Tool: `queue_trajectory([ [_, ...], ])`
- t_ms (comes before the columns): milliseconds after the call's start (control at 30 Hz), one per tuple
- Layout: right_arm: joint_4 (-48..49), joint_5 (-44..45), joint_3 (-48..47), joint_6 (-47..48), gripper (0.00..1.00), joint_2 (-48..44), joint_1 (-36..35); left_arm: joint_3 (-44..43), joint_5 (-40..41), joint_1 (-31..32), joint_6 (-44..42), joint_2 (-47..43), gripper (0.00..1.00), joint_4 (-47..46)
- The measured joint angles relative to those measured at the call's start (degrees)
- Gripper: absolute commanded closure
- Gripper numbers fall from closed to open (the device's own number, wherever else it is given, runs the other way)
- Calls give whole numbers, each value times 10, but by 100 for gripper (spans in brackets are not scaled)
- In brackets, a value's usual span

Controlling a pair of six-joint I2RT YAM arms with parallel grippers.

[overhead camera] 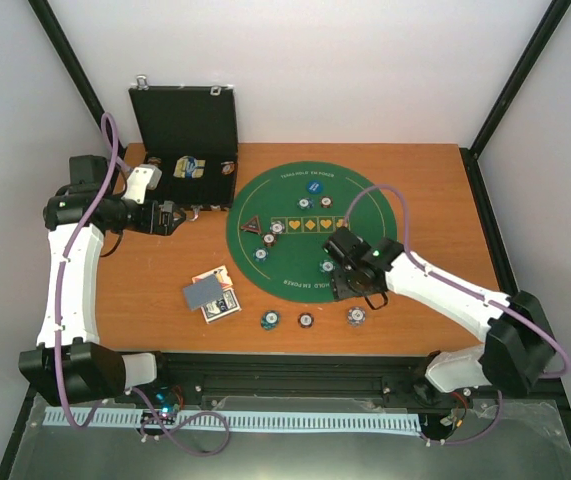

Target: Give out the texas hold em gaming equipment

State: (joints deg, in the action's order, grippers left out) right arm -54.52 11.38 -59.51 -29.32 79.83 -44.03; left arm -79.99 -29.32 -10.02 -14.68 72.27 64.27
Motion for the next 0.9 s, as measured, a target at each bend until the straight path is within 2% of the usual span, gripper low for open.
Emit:
queue_trajectory([
  [167, 5, -13, 78, -34, 27, -54, -5, 0, 0, 0, 0, 0, 0, 0],
  [367, 32, -40, 142, -57, 29, -63, -10, 0, -1, 0, 4, 0, 0, 0],
  [900, 87, -62, 174, -68, 36, -45, -11, 0, 0, 0, 6, 0, 0, 0],
])
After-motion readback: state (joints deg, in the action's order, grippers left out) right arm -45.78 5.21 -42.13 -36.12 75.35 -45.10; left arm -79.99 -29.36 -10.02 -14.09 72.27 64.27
